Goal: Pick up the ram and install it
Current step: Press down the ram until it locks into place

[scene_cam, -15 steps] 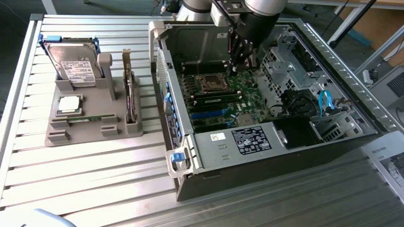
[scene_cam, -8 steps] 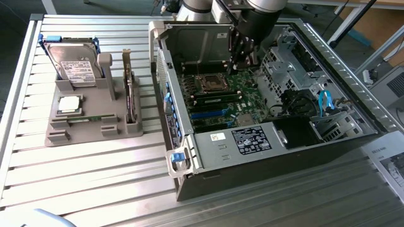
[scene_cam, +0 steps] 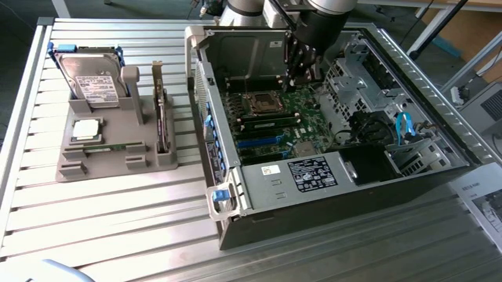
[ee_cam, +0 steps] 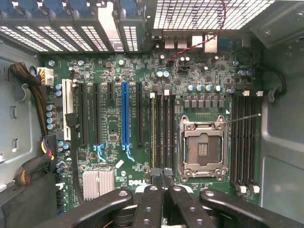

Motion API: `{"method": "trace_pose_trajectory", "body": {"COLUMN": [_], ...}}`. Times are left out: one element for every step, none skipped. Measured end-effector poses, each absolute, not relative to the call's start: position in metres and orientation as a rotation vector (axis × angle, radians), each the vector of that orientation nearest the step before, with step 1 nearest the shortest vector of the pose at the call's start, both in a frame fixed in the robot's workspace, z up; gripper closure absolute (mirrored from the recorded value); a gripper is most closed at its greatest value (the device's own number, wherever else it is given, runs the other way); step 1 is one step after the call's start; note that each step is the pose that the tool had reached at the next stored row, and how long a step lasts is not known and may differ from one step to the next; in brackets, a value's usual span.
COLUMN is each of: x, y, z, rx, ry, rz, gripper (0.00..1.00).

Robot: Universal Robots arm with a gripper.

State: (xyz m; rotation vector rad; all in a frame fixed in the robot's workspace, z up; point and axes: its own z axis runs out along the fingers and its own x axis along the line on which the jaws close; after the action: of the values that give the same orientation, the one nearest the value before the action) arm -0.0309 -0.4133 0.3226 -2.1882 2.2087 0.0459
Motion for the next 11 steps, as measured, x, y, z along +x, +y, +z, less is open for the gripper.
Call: {"method": "trace_pose_trajectory", "body": {"x": [-0.0309, -0.0309, -0.0309, -0.0309, -0.0309, -0.0309, -0.0309, -0.0309, -0.0309, -0.0309, -0.0309], "y": [-0.4133, -0.4133, -0.4133, -0.4133, -0.4133, -0.4133, -0.4133, -0.4133, -0.4133, -0.4133, -0.4133], "z": [0.3226, 0.3227, 0.3226, 0.3226, 0.3226, 0.3226, 0.3226, 0.3226, 0.3226, 0.3226, 0.3226], "rx": [-2.188, -2.188, -2.188, -2.188, -2.188, -2.188, -2.188, -2.188, -2.188, -2.188, -2.188], "ry": [2.209, 2.209, 2.209, 2.209, 2.209, 2.209, 2.209, 2.209, 2.209, 2.209, 2.209], "rz": [0.046, 0.046, 0.046, 0.046, 0.046, 0.046, 0.046, 0.046, 0.046, 0.046, 0.046], "gripper": [0.90, 0.90, 0.90, 0.90, 0.90, 0.90, 0.90, 0.90, 0.90, 0.90, 0.90]}}
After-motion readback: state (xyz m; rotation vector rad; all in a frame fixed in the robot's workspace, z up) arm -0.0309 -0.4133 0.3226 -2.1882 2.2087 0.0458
